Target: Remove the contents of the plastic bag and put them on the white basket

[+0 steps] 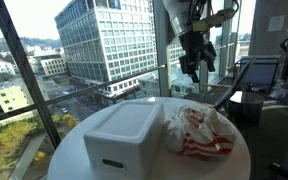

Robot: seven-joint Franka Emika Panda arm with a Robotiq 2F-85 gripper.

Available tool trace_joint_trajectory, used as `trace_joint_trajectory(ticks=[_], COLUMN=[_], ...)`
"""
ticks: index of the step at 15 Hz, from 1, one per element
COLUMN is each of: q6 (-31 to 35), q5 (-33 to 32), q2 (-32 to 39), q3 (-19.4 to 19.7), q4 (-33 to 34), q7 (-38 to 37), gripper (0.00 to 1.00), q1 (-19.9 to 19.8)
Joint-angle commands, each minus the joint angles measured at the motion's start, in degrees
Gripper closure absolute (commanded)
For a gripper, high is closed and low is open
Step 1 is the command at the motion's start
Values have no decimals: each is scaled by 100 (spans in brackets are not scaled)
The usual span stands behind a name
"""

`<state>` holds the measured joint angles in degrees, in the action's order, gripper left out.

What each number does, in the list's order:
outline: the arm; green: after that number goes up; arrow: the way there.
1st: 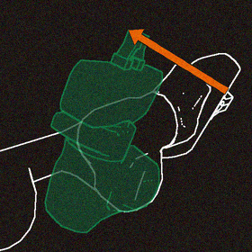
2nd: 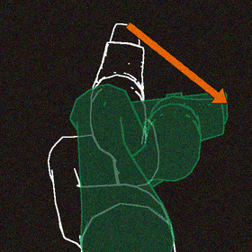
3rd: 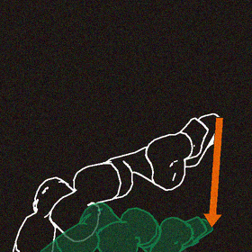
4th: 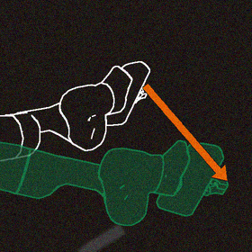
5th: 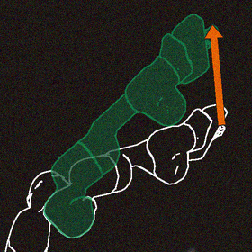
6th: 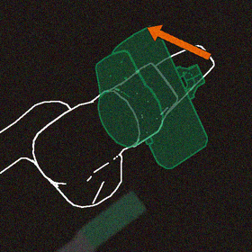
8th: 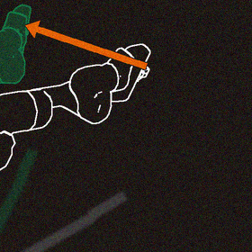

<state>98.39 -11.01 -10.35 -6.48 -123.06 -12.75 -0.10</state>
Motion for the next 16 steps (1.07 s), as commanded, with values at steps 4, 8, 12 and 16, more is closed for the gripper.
trace_joint_trajectory(ticks=[4, 8, 12, 16], q6=[2531, 3157, 3495, 4103], q5=[-573, -534, -433, -23], q2=[984, 1541, 1985, 2197], q3=[415, 460, 553, 520], q4=[-870, -874, -933, -1025], q7=[-444, -503, -307, 96], gripper=[0, 0, 0, 0], q1=[-102, 18, 12, 12])
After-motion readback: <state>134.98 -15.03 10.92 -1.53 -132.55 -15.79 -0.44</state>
